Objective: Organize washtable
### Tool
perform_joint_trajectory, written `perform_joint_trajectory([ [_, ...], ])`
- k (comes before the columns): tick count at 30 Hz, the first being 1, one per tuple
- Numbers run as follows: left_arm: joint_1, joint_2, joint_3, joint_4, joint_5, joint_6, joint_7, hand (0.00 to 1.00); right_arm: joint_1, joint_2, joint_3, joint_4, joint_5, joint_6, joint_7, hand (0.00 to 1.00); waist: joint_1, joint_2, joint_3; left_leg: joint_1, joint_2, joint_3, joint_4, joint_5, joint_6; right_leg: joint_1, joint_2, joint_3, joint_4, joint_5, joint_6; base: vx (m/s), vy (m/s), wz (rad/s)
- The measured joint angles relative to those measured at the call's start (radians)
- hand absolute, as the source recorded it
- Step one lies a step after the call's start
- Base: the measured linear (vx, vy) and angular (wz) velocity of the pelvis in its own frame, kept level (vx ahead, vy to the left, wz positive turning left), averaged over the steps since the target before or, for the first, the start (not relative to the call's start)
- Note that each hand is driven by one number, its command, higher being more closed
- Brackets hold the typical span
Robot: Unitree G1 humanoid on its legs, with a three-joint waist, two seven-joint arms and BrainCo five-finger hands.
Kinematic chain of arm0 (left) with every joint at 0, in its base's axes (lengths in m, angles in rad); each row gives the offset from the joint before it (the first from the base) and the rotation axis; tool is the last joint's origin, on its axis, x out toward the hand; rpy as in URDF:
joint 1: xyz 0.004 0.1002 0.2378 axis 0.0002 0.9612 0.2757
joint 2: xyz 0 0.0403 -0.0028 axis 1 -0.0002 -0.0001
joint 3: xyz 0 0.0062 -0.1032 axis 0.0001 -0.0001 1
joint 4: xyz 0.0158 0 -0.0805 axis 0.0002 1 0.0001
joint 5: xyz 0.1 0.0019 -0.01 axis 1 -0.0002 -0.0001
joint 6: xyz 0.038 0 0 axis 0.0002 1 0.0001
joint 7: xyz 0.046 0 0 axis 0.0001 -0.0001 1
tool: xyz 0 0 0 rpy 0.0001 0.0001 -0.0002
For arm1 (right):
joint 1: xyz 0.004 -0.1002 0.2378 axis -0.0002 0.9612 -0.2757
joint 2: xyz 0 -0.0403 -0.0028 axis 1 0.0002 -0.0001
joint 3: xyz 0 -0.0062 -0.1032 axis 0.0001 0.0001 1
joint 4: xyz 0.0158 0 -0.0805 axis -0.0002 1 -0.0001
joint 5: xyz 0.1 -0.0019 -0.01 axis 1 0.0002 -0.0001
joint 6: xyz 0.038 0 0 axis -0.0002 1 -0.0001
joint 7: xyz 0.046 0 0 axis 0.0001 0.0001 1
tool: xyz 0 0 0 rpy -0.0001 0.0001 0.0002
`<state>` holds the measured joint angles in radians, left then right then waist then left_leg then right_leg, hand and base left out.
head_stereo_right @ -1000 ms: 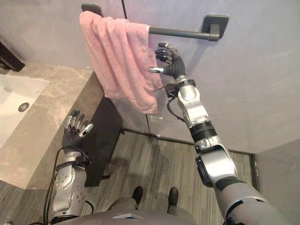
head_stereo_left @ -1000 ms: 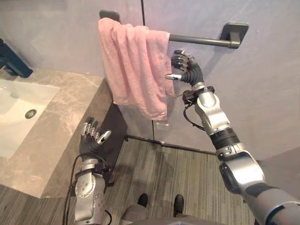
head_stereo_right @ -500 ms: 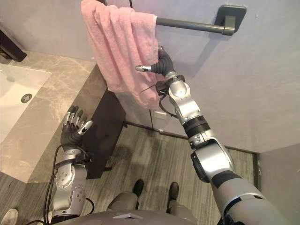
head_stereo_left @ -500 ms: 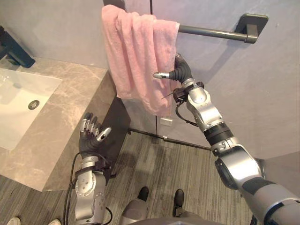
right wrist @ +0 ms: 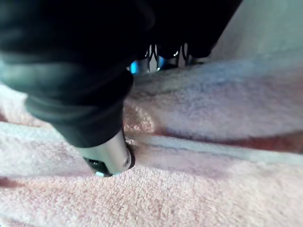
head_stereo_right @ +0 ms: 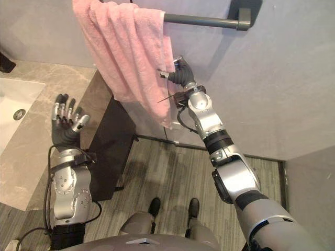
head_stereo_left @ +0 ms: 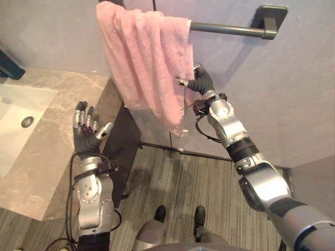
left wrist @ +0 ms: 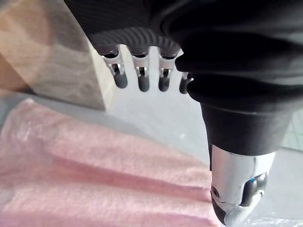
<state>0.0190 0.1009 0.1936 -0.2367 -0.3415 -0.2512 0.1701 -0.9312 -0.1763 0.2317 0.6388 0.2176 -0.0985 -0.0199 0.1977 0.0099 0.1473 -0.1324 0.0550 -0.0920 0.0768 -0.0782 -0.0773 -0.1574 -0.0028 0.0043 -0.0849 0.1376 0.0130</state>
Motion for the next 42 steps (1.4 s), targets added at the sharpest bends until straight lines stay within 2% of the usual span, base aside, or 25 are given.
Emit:
perform_joint_trajectory([
  [5,-0.067,0.067,0.025,0.053,0.002,0.001,0.016,0.0,0.048,-0.004,-0.003,-0.025,0.0,0.001,0.019,1.0,-0.02,-0.001,0.0,0.005,0.0,0.017,0.0,0.0,0.001,-0.001,0.001,0.017,-0.003,0.009,-0.001,-0.02,0.004,-0.11],
  [9,-0.115,0.11,0.085,0.132,0.013,0.005,0.02,0.0,0.129,-0.032,-0.009,-0.136,0.006,0.004,0.025,1.0,-0.028,-0.006,0.004,0.005,0.001,0.052,0.0,-0.001,0.002,-0.016,0.002,0.053,-0.004,0.022,0.003,-0.02,0.011,-0.25],
  [11,-0.14,0.118,0.089,0.166,0.014,0.008,0.028,0.0,0.158,-0.06,-0.035,-0.163,0.039,0.011,0.032,1.0,-0.03,-0.007,0.004,0.009,0.001,0.06,0.0,-0.002,0.002,-0.016,0.003,0.064,-0.004,0.025,0.004,-0.02,0.007,-0.16],
  [14,-0.146,0.14,0.09,0.194,0.014,0.011,0.039,0.0,0.176,-0.076,-0.046,-0.178,0.06,0.017,0.042,1.0,-0.049,-0.008,0.005,0.013,0.002,0.072,0.0,-0.002,0.002,-0.017,0.005,0.075,-0.004,0.029,0.003,-0.02,0.0,-0.11],
  [18,-0.179,0.147,0.116,0.241,0.014,0.014,0.043,0.0,0.189,-0.087,-0.046,-0.178,0.087,0.018,0.043,1.0,-0.051,-0.008,0.005,0.015,0.004,0.091,0.0,-0.004,0.005,-0.025,0.01,0.1,-0.004,0.037,0.003,-0.02,-0.007,-0.19],
  [19,-0.193,0.147,0.124,0.248,0.014,0.015,0.047,0.0,0.202,-0.091,-0.046,-0.184,0.104,0.018,0.043,0.0,-0.051,-0.009,0.005,0.016,0.006,0.092,0.0,-0.004,0.004,-0.025,0.011,0.102,-0.004,0.037,0.002,-0.01,-0.013,-0.03],
  [37,-0.168,0.148,0.124,0.253,0.013,0.013,0.045,0.0,0.239,-0.108,-0.036,-0.225,0.155,0.019,0.058,0.0,-0.045,-0.009,0.005,0.004,0.007,0.095,-0.004,-0.004,0.005,-0.033,0.012,0.106,-0.005,0.042,0.005,0.0,-0.001,-0.02],
  [42,-0.125,0.135,0.124,0.213,0.012,0.01,0.037,0.0,0.237,-0.107,-0.036,-0.246,0.155,0.016,0.05,0.0,-0.032,-0.009,0.005,0.002,0.007,0.083,-0.004,-0.002,0.003,-0.032,0.012,0.094,-0.005,0.042,0.005,0.0,-0.004,0.07],
])
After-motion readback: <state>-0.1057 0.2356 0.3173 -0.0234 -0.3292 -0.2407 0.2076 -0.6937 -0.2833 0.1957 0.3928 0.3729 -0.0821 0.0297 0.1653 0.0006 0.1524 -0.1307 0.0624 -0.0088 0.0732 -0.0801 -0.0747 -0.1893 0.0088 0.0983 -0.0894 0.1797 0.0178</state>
